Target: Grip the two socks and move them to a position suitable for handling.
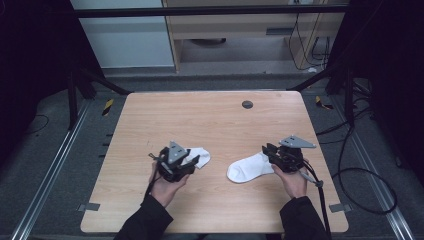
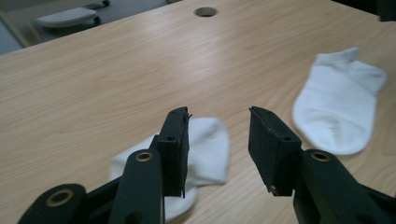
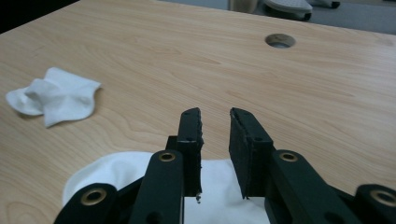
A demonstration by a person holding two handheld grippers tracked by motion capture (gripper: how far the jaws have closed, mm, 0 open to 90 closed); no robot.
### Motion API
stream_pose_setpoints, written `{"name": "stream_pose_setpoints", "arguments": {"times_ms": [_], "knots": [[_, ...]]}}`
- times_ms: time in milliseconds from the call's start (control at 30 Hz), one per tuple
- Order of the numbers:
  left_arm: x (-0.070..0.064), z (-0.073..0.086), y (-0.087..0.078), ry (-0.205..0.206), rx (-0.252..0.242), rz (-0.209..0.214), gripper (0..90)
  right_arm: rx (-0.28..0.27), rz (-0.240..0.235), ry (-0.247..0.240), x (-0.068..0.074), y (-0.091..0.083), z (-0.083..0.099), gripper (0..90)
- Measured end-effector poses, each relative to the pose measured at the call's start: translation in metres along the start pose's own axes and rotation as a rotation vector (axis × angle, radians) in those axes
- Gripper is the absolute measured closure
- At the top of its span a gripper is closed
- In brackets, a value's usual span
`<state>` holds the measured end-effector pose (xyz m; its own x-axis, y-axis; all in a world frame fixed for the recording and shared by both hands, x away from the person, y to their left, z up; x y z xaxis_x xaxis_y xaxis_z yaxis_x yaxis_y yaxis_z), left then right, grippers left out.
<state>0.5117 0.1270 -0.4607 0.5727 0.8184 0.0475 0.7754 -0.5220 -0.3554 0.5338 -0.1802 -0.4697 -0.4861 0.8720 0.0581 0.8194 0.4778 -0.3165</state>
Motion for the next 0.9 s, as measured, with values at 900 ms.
{"name": "stream_pose_setpoints", "arguments": {"times_ms": [900], "knots": [[0.066,0.060,0.002,-0.160,0.103,-0.129,68.4,0.112,-0.222,-0.131,0.138,0.106,0.008,73.2]]}}
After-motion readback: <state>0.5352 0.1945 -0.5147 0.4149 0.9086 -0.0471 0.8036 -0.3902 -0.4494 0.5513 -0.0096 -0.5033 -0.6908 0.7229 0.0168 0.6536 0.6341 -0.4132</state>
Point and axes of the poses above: each handheld gripper's, and its own axes: y roughly forward along the jaws, z roughly out of its underside, x roughly to its left, the point moved 6 cm from there along y, roughly forward along the jaws, and after that the axes turned 10 degrees about -x, right-handed, at the moved point
